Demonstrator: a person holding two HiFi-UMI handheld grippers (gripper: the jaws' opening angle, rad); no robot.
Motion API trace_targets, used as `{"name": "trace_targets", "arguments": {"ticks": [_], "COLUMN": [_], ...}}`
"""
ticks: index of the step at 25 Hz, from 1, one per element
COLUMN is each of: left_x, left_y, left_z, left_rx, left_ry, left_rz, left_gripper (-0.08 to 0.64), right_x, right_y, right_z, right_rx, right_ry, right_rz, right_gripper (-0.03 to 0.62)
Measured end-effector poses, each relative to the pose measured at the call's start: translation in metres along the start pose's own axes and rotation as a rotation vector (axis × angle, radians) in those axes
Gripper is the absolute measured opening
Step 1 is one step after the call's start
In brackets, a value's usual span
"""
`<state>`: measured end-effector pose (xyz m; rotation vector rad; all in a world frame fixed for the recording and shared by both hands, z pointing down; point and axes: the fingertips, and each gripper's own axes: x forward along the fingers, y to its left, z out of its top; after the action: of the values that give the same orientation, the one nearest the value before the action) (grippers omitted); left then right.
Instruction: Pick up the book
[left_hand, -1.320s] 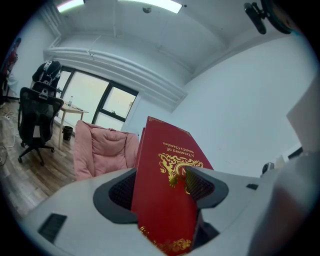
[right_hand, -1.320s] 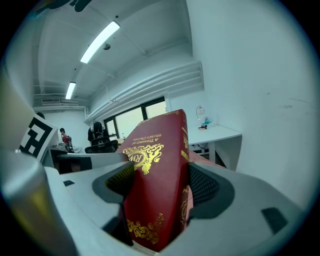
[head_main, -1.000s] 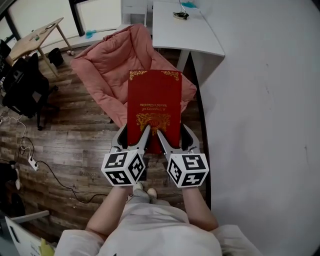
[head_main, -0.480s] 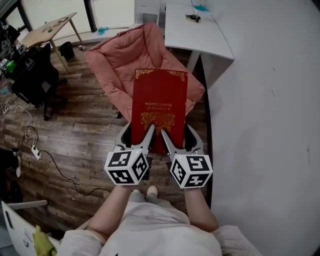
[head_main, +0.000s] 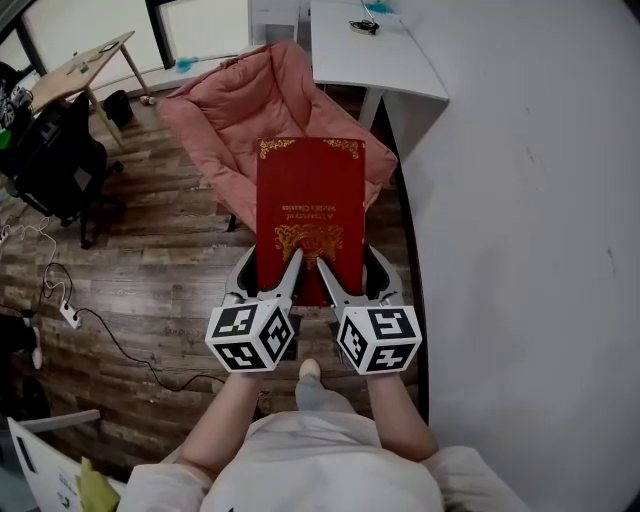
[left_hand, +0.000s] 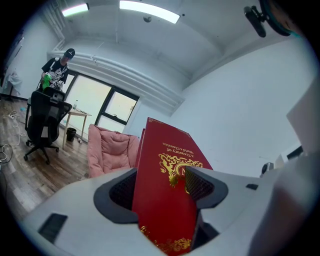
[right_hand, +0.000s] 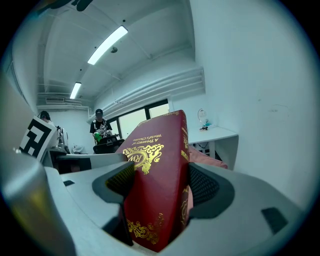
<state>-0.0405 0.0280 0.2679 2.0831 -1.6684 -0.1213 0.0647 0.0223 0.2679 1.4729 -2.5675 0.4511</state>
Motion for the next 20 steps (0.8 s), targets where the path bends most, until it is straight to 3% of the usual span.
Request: {"name": "trace_targets", "arguments": {"ticks": [13,20], "left_x": [-0.147,-0.202], "left_y": [0.018,0.020], "left_z": [-0.012,-0.023], "left_rx": [0.021,0.020], "left_ry": [0.013,0.016], "left_rz": [-0.034,-0.053], "left_gripper": [0.285,0.285], "right_x": [-0.096,-0.136], "right_y": [0.113,0.150], "right_z": [-0.037,-0.053], "right_rx": [0.016,0.017], "right_ry": [-0.024,-0.028], "right_rz": [-0.035,-0.052], "right_gripper": [0.336,0.336]}}
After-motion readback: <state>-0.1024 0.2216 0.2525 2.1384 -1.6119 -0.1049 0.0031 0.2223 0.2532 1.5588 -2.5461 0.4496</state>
